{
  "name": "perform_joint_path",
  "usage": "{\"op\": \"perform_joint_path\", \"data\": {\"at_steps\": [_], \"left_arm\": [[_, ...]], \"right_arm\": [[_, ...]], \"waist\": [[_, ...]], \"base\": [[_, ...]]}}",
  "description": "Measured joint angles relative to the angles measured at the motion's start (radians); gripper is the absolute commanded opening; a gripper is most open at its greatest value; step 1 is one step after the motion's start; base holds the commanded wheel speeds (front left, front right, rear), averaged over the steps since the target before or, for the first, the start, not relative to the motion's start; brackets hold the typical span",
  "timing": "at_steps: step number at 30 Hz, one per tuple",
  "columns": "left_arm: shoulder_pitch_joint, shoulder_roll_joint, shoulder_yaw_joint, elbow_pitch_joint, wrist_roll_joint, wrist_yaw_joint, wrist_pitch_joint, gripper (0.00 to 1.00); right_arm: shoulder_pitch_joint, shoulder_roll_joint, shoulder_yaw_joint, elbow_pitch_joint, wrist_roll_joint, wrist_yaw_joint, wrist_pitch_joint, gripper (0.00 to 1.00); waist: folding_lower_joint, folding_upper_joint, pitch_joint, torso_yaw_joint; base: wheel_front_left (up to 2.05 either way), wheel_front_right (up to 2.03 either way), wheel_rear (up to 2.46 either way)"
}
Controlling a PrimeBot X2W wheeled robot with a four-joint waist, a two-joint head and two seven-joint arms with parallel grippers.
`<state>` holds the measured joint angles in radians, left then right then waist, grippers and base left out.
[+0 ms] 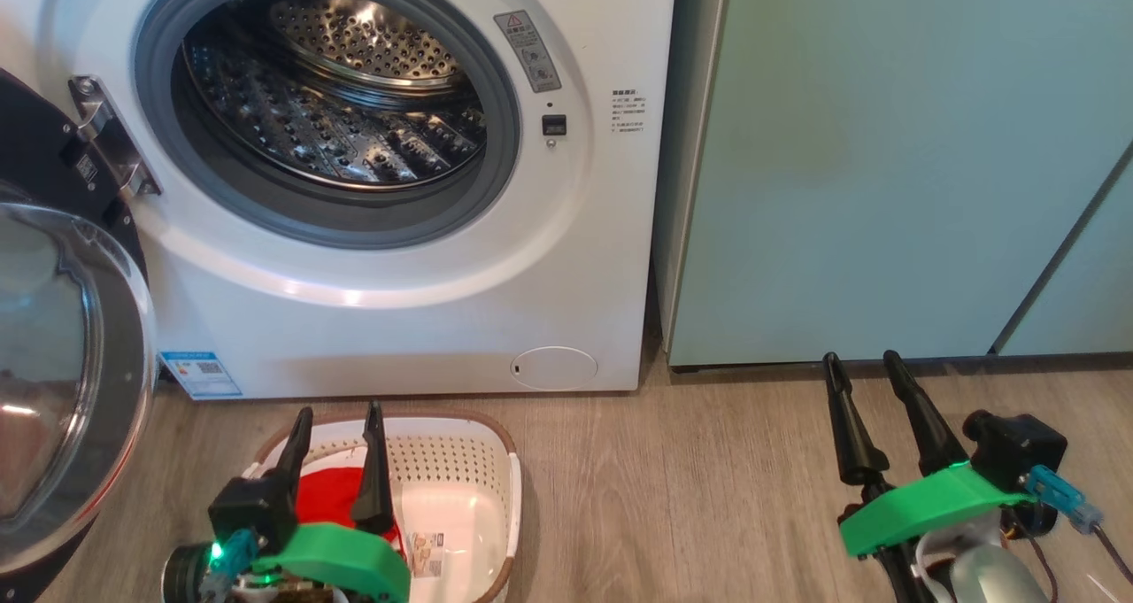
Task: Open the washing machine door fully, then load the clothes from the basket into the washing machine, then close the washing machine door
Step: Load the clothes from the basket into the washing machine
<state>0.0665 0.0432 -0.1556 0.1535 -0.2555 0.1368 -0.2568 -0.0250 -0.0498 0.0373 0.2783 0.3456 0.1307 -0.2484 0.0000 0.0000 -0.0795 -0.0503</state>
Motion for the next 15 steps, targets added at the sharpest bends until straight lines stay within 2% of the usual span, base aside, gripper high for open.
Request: {"op": "perform_joint_path", "data": {"at_steps": [15], "left_arm": [[0.000,0.000,-0.002,0.010,0.012,-0.003,0.000,1.00]], "right_arm": [[0.000,0.000,0.000,-0.004,0.009,0.000,0.000,1.00]], "waist": [[0.0000,0.0000,0.013,0.011]], "base": [[0.00,0.00,0.00]]}}
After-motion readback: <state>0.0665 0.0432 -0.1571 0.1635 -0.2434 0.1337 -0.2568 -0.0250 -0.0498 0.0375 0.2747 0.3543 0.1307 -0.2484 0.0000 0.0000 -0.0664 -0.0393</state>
